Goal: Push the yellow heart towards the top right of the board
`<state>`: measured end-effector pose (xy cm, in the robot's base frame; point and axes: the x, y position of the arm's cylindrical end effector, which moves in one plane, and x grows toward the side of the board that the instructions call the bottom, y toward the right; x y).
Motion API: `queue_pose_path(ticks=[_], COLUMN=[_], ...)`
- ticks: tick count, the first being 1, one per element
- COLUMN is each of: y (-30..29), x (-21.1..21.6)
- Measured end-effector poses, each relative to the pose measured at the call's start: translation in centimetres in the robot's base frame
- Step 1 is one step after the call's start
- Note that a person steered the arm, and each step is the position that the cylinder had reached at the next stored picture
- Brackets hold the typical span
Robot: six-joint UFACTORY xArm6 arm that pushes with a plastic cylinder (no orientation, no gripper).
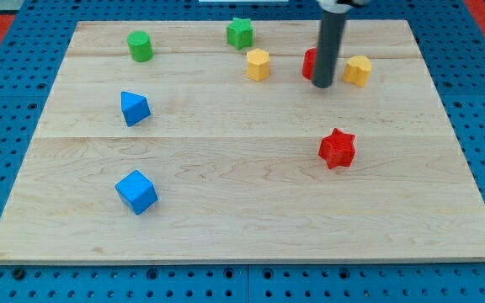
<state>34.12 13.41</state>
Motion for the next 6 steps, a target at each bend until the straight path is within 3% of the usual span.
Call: queue_pose_path(ticks=[5, 6], y=[8.3, 8.2], x=[-2.5, 1.1])
